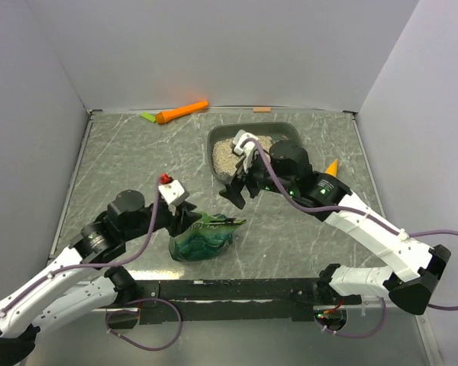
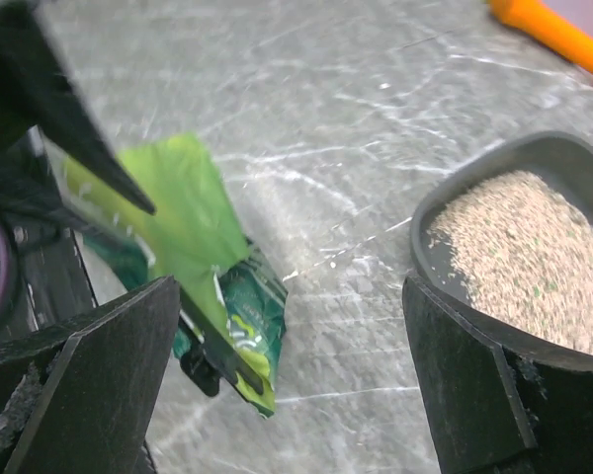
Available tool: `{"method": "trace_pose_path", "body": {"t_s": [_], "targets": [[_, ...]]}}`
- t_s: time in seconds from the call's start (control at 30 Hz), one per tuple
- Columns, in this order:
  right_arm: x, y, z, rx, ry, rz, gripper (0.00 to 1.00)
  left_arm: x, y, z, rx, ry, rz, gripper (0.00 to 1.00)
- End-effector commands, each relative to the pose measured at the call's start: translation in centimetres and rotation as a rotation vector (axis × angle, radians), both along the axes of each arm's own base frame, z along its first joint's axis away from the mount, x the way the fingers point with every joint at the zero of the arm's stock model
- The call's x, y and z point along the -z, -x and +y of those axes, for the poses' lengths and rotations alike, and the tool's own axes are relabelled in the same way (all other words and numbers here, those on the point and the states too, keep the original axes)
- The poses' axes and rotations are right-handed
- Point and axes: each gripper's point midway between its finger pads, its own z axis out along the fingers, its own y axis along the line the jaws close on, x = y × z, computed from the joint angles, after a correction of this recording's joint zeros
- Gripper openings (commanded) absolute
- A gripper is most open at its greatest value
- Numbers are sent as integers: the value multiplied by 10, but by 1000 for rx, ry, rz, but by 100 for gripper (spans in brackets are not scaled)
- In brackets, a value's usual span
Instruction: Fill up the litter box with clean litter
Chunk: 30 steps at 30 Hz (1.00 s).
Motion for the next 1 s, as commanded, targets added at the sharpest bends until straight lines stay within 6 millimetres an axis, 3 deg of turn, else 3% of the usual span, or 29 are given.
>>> {"method": "trace_pose_path", "body": {"t_s": [0.0,0.13,0.2,0.27,0.37,0.47,0.5,0.57,0.6,0.67,0.7,0.83,0.87,0.97], "targets": [[-23,-14,-24,235,-77,53,100,-76,2,-2,19,157,-161,47],[-32,-22,-38,376,-161,74,100,-108,1,3,-16,221,-198,57],[-40,-24,-47,423,-203,57,100,-115,-5,7,-62,242,-192,68],[-37,-25,-53,454,-217,58,100,-123,-6,8,-78,268,-189,99],[-42,-25,-65,526,-266,69,100,-130,-17,14,-157,285,-182,97],[-46,-17,-69,504,-262,57,100,-133,-26,16,-208,274,-173,97],[-43,-15,-70,490,-250,51,100,-130,-37,21,-277,263,-155,97],[-51,-10,-73,475,-292,30,100,-139,-41,23,-303,269,-148,97],[-40,-10,-74,479,-288,29,100,-135,-45,21,-309,244,-139,97],[-55,-9,-79,480,-364,-28,100,-141,-50,23,-340,254,-144,97],[-47,-10,-81,492,-357,-33,100,-141,-54,22,-361,264,-136,97],[-48,-11,-86,502,-341,-59,100,-137,-61,26,-412,271,-128,97],[-39,-15,-88,529,-302,-45,100,-136,-61,25,-409,273,-127,97],[-41,-25,-92,601,-318,-38,100,-137,-60,22,-395,289,-131,97]]}}
